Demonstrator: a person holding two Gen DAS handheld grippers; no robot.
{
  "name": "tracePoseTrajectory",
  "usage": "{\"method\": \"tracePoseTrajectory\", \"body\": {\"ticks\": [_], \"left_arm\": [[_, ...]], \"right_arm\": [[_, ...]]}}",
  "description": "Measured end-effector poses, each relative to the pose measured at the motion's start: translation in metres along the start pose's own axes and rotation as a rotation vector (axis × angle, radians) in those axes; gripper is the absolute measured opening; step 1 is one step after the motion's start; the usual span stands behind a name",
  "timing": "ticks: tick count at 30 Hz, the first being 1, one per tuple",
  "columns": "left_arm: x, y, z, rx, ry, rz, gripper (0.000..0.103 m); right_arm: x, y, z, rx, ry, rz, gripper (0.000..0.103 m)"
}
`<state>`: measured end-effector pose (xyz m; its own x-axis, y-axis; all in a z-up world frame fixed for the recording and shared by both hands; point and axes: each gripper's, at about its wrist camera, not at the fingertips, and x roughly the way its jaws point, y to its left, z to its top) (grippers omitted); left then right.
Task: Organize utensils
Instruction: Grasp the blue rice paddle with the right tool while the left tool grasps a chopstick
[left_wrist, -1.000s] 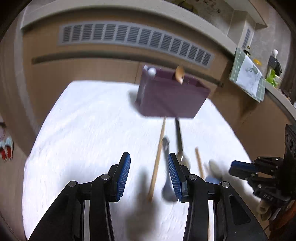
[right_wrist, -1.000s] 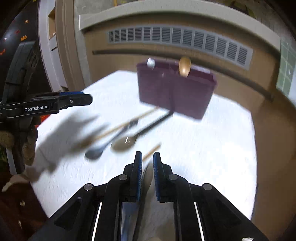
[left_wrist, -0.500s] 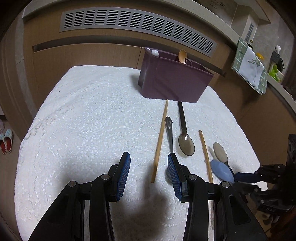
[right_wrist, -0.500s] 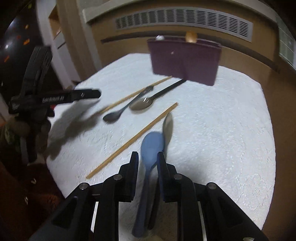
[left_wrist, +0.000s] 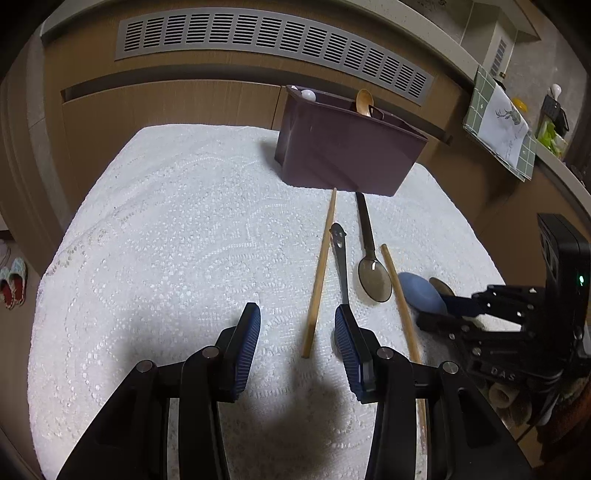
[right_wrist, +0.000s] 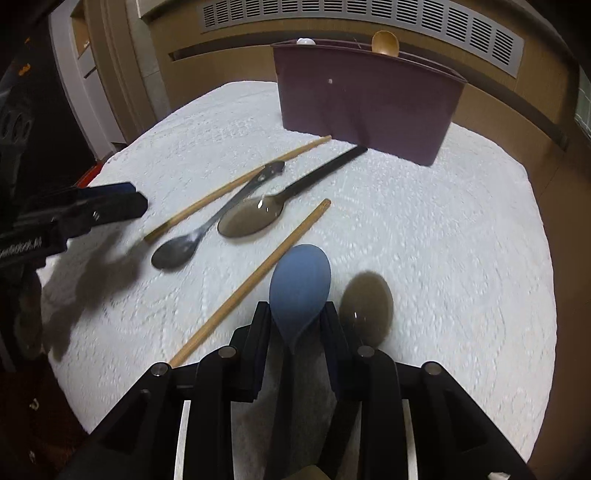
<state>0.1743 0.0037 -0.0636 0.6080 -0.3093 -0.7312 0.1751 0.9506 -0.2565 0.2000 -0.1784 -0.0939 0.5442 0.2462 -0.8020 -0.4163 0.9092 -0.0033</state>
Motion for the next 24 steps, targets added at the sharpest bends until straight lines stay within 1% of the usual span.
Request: {"method": "tracePoseTrajectory", "body": {"ticks": [6,11,13,14,18,20,22,24], "left_arm": [[0.002,0.000,0.000,0.005,0.006,-0.006,0.043],[0.002,0.001,0.000,0.003,0.008,-0.004,0.043],[0.002,0.001,0.000,0.002,0.007,-0.002,0.043],[0.002,0.001,0.000,0.002,0.007,-0.002,0.043],[0.002,0.001,0.001,0.002,0.006,-0.004,0.043],[0.002,0.000,0.001,0.005,0.004,-0.001,0.043],[0.001,0.000,0.002,0.014,0.000,0.007,0.043],[0.000,-0.002,0.002,0.025,-0.007,0.008,0.043]], "right_arm": [[0.011,-0.010,0.016,0.063,-0.006,0.028,0.026],[0.019,-0.014,0.026,0.084,-0.053,0.020,0.026],[0.022,-0.015,0.030,0.087,-0.058,0.032,0.030],[0.023,-0.016,0.032,0.089,-0.051,0.040,0.031],[0.027,-0.015,0.042,0.099,-0.005,0.064,0.042],[0.029,-0.009,0.046,0.048,0.012,0.035,0.041],[0.030,-0.005,0.047,0.021,-0.002,-0.016,0.032],[0.027,-0.007,0.045,0.025,-0.017,-0.023,0.032]]}}
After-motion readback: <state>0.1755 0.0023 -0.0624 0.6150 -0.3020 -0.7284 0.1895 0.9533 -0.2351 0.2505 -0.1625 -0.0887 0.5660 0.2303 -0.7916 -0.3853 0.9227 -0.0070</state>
